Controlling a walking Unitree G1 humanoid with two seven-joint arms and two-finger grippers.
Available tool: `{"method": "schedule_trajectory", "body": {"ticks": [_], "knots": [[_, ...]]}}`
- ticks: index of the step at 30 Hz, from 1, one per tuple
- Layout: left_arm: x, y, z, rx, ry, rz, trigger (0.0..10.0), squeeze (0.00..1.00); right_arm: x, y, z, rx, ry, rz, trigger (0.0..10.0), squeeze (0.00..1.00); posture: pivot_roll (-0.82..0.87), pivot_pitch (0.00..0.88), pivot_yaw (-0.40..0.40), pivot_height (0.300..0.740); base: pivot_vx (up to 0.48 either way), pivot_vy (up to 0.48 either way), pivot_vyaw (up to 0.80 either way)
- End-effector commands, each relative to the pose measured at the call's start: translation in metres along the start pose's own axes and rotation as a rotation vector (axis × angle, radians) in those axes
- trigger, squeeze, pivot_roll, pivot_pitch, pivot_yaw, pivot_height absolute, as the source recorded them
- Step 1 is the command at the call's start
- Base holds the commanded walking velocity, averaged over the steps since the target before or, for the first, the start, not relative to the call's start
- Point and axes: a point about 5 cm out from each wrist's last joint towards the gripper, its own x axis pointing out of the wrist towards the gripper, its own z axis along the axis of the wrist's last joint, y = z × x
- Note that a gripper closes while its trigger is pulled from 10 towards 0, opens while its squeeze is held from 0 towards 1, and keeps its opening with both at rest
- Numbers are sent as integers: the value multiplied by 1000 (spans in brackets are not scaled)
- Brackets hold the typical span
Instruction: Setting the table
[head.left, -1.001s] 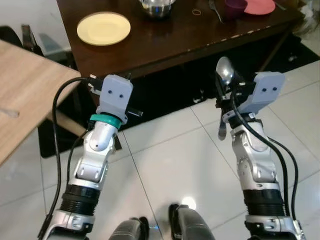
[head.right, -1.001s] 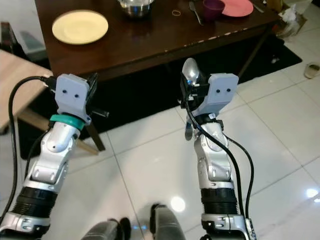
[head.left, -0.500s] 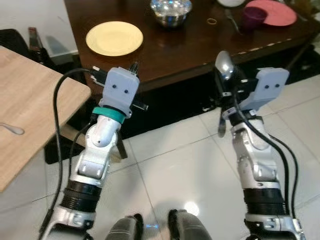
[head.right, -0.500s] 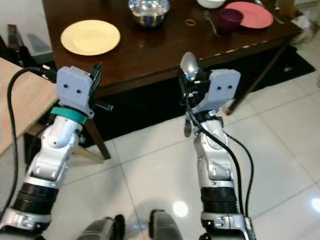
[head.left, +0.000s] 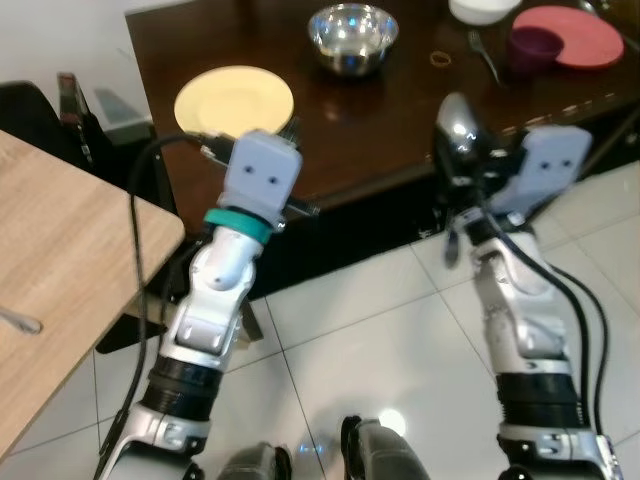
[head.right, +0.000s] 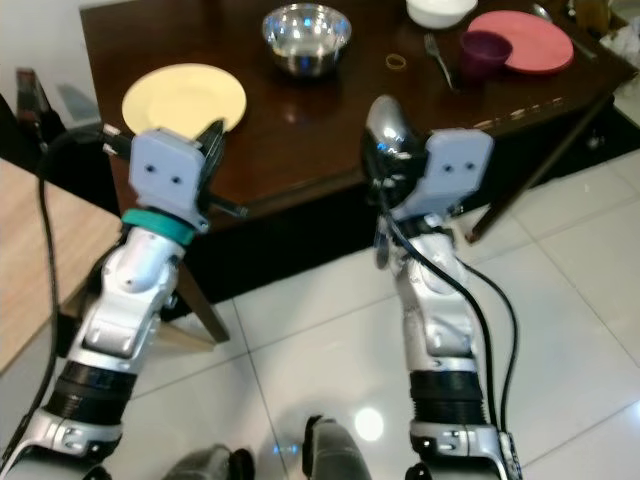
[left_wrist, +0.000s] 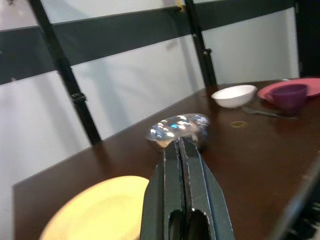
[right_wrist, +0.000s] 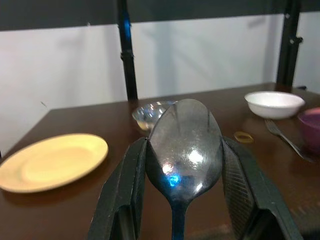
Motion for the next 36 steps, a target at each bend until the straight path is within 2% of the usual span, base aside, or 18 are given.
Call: {"method": "schedule_trajectory", "body": {"ticks": [1, 16, 20, 24, 28, 31, 36], "knots": [[-4, 3, -4, 14, 17, 3, 10000, 0, -1, 5, -1, 12, 1, 9, 10000, 0, -101, 144, 74, 740, 480, 0, 0], [-4, 0, -4, 10, 17, -3, 10000, 0, -2, 4, -2, 11, 8, 6, 10000, 0, -101, 149, 73, 740, 450, 0, 0], [-5, -2, -4, 2, 17, -12, 10000, 0, -2, 5, -3, 12, 14, 14, 10000, 0, -100, 150, 70, 740, 0, 0, 0], [-8, 0, -3, -4, 12, -14, 10000, 0, -7, 10, -16, 2, 77, 55, 10000, 0, -96, 152, 68, 740, 0, 0, 0], [-10, 8, -4, -4, 29, 1, 10000, 0, -10, 4, -32, -74, 177, 34, 10000, 0, -85, 157, 64, 740, 0, 0, 0], [-11, 9, -4, -2, 33, 1, 10000, 0, -10, 3, -33, -78, 185, 34, 10000, 0, -85, 157, 64, 740, 0, 0, 0], [-15, 8, -5, -39, 81, -104, 10000, 0, -9, 5, -37, -93, 227, 100, 10000, 0, -70, 171, 50, 740, 0, 0, 0]]}}
